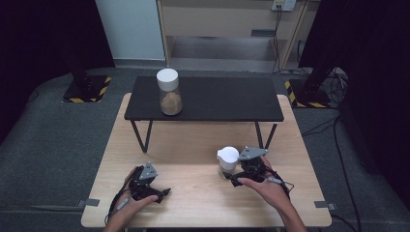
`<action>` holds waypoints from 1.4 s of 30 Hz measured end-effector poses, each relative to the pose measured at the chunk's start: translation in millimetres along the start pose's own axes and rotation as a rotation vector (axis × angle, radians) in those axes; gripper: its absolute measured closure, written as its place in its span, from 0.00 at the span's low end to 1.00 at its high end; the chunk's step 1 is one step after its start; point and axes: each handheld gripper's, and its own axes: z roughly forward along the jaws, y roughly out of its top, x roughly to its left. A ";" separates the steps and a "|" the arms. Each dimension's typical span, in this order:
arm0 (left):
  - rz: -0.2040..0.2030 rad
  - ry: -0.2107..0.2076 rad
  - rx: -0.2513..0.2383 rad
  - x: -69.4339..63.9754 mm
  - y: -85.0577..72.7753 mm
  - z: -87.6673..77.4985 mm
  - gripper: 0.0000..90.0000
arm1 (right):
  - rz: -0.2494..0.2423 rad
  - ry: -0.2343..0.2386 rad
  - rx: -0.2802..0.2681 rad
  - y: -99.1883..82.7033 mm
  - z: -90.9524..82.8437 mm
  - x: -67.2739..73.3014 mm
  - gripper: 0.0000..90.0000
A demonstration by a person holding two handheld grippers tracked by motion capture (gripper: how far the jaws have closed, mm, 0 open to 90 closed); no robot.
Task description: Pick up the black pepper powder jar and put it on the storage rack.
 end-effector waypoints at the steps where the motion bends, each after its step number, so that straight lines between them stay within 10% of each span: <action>1: 0.000 0.000 0.000 0.0 0.0 0.0 0.00 | 0.000 0.000 -0.001 0.6 0.8 -0.1 0.10; 42: 0.000 0.000 0.000 0.0 0.1 0.0 0.00 | 0.001 0.002 -0.067 1.3 1.2 -2.2 0.35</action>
